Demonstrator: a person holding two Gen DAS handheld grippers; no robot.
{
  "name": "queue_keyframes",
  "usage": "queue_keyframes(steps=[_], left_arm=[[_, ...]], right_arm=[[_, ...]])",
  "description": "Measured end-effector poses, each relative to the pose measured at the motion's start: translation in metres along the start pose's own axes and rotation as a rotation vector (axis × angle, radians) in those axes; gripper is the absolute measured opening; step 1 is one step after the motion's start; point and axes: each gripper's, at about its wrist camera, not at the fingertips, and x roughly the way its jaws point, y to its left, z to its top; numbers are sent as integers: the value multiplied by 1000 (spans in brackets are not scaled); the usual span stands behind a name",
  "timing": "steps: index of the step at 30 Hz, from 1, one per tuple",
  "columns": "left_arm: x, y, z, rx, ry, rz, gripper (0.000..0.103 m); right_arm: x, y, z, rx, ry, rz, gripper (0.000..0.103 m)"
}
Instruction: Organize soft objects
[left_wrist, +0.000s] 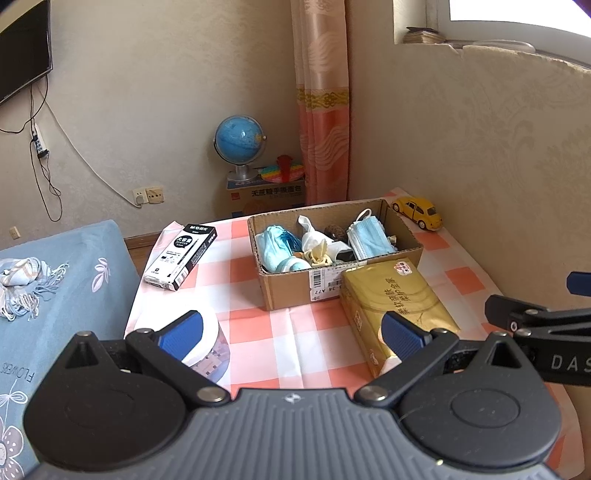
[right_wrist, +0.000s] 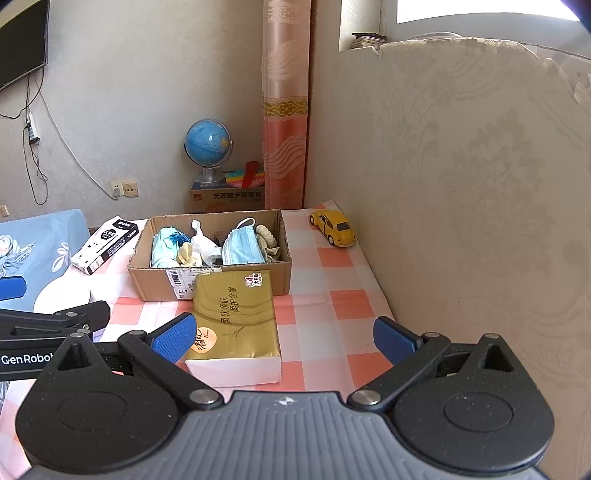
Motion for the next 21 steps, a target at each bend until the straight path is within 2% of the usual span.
queue_keyframes(steps=[21], left_arm=[[0,-1,1,3,3,-2,102]], right_arm=[[0,-1,0,0,1,-2,103]])
